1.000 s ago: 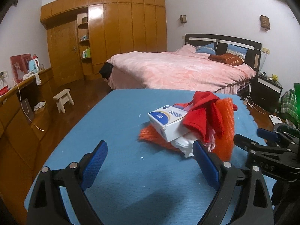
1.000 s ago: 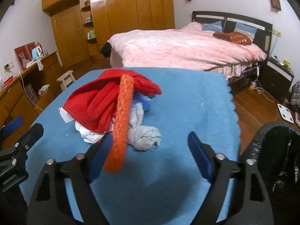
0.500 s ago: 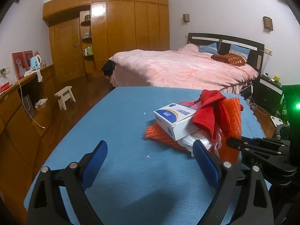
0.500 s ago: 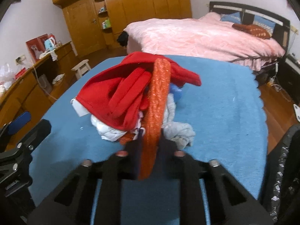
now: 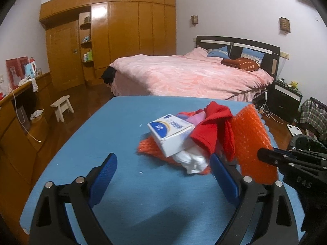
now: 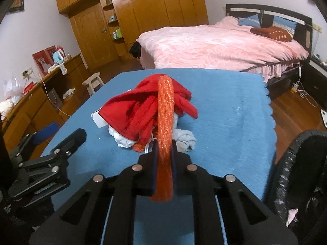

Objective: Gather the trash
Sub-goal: 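Grasp the red cloth with the left tool while the right holds the orange strip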

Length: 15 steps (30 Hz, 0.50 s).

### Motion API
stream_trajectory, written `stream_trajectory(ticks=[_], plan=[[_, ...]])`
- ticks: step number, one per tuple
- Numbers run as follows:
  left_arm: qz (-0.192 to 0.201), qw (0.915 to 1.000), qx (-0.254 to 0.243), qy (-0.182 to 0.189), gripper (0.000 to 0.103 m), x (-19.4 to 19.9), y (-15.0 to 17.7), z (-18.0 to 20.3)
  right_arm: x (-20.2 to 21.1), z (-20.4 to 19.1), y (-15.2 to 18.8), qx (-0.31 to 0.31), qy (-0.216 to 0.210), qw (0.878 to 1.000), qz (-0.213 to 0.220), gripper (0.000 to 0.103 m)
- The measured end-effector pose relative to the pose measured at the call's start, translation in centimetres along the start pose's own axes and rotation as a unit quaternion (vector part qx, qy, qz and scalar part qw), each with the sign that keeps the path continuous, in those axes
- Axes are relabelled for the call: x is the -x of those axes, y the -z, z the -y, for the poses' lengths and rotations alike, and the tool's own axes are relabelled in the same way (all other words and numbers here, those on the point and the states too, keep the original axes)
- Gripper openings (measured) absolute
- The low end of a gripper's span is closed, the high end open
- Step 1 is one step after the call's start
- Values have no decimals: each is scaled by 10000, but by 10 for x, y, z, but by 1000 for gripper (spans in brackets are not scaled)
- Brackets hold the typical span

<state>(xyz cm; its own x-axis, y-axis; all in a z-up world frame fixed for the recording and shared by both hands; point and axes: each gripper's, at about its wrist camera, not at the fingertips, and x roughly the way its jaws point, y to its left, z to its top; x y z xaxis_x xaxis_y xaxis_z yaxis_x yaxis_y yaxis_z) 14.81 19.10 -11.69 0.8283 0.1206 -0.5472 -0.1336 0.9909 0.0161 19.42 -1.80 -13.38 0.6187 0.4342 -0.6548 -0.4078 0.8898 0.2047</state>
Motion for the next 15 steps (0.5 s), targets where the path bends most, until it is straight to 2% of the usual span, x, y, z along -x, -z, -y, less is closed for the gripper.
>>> stream_trajectory(ticks=[6,15], plan=[[27,9998,-95,170,90,-2,-4,14,16,17,5,-105,162,9998,56,11],[-49,9980,-244,580,83,-15,-7,48,20,41,8,-295,509,9982,83,11]])
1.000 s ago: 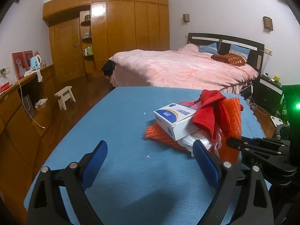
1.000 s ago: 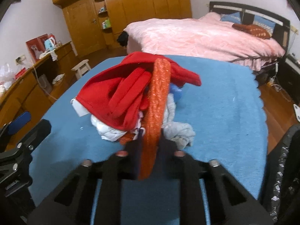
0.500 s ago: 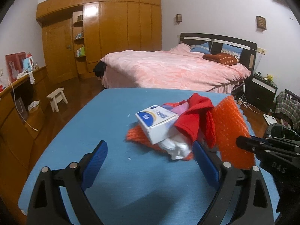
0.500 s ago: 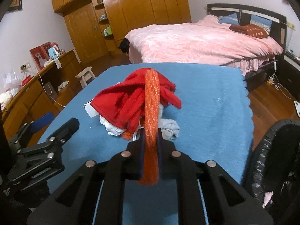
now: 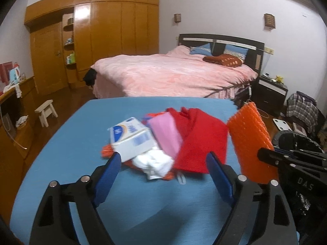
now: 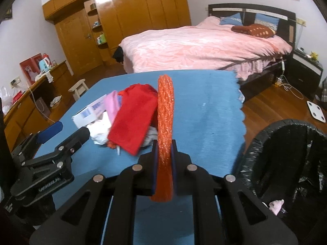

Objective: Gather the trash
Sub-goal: 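Grasp the red cloth with the left tool while the right holds the orange strip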

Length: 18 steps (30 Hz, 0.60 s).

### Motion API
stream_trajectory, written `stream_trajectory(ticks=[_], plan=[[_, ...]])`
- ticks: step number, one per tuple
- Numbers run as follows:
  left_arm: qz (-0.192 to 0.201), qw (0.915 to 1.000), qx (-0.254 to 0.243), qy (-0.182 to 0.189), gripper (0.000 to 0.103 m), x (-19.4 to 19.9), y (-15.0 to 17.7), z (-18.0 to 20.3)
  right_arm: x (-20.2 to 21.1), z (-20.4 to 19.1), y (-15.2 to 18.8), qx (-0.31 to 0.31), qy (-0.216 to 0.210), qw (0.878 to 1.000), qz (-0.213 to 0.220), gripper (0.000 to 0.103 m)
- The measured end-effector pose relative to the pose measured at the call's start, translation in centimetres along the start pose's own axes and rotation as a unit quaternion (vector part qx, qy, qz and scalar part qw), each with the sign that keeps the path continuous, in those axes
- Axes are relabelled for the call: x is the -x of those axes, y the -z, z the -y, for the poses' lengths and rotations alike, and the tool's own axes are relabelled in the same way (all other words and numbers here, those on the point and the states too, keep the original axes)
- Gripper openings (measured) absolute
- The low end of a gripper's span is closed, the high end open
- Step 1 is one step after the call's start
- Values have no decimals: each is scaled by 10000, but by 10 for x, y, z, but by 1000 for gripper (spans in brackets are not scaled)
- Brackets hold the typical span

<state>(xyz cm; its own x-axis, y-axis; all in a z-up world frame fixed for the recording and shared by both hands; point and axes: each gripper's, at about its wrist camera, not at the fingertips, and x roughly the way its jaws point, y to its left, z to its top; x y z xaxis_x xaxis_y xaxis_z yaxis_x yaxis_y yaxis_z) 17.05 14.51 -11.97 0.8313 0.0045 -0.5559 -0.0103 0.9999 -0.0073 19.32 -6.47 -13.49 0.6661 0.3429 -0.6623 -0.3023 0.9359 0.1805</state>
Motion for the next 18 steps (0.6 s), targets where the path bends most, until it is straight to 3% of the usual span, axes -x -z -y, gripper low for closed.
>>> stream_trajectory(ticks=[7,15,18], plan=[[-104,9996,-22,266,73,-24,-5,23,-1,24,4,-207,133,9997,-10,11],[-308,9992,-160,212,63,-57,-5,41,1,41,6,-371,184,9991,-7,11],[-455,9985,-198,248,41,-66,-3,44,3,45,7,-420,175,9990,-13,11]])
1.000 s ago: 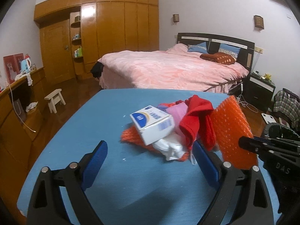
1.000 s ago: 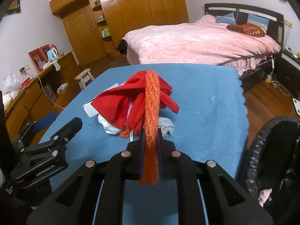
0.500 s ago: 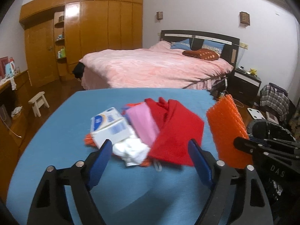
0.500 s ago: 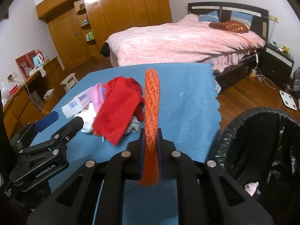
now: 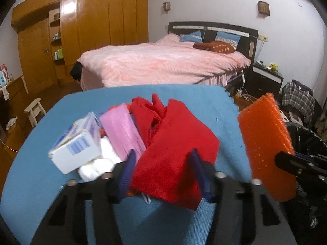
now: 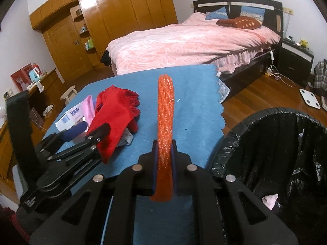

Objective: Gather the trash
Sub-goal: 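Grasp the red cloth with the left tool while the right holds the orange strip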

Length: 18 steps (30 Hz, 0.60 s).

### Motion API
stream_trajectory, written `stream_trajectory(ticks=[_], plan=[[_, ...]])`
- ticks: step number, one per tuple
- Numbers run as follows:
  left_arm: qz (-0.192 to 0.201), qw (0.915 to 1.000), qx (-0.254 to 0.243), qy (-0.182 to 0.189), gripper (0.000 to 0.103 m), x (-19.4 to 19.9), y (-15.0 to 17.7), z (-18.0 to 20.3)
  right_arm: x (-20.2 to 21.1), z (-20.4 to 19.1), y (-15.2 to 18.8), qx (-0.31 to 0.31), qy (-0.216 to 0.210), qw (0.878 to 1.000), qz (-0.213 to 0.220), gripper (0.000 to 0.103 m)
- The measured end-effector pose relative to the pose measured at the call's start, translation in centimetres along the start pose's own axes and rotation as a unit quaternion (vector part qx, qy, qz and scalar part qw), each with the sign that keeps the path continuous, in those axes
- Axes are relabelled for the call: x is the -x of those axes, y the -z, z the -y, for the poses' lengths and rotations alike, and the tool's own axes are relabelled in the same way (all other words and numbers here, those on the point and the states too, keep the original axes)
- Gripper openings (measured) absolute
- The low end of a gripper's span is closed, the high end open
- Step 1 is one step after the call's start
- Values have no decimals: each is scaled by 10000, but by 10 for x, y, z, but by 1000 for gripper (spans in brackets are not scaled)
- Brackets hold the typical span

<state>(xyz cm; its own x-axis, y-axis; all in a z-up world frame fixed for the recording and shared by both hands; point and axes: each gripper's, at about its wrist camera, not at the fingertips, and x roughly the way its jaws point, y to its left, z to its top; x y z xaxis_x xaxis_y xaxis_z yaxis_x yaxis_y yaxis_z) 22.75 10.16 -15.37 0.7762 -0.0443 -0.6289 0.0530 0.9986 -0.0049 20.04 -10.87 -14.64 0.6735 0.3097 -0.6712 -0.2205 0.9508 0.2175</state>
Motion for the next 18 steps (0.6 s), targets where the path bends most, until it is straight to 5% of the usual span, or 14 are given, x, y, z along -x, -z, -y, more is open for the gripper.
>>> stream_trajectory(ticks=[2,5,18], plan=[[-39,9998,-54,163,20,-1,2,3,1,3,0,-34,-4,10000,3,11],[48,9995,-196,253,8,5,3,9,2,5,1,-72,-16,10000,11,11],[261,9974,-52,672,5,59,10,20,17,9,1,-162,-145,9997,117,11]])
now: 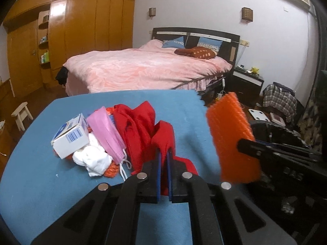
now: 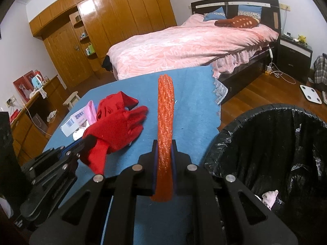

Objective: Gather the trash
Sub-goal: 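Grasp the red cloth with the left tool while the right holds the orange strip, then carry both items over the black bin and open both tools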

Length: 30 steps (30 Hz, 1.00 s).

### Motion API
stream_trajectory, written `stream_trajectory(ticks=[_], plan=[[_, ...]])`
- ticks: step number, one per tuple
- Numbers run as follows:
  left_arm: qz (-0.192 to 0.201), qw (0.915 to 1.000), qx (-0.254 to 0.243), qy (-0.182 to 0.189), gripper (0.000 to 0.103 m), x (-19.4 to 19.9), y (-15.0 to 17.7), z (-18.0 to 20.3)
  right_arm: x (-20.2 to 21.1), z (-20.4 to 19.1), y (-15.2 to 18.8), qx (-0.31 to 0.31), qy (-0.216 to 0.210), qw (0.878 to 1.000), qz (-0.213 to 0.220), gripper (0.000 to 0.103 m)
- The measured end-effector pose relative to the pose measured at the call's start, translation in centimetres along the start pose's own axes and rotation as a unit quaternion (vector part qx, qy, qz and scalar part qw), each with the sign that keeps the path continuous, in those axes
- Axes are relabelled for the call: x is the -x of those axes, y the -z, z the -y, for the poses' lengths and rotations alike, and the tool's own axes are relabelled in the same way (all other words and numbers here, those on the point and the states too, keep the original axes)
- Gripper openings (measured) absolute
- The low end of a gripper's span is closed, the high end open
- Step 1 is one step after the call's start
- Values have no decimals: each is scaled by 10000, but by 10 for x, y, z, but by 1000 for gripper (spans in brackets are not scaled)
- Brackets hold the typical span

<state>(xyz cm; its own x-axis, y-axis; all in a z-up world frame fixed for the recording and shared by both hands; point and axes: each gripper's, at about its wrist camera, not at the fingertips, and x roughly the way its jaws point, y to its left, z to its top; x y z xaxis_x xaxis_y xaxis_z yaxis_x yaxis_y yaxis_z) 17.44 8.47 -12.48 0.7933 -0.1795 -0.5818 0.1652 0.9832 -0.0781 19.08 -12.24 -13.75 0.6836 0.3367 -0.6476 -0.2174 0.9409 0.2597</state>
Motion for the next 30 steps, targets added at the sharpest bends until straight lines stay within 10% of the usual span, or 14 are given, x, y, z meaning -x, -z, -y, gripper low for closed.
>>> stream_trajectory(ticks=[30], plan=[[547,9948,-125,855,5,65,-40,75,103,37,-10,-84,416,9971,638,11]])
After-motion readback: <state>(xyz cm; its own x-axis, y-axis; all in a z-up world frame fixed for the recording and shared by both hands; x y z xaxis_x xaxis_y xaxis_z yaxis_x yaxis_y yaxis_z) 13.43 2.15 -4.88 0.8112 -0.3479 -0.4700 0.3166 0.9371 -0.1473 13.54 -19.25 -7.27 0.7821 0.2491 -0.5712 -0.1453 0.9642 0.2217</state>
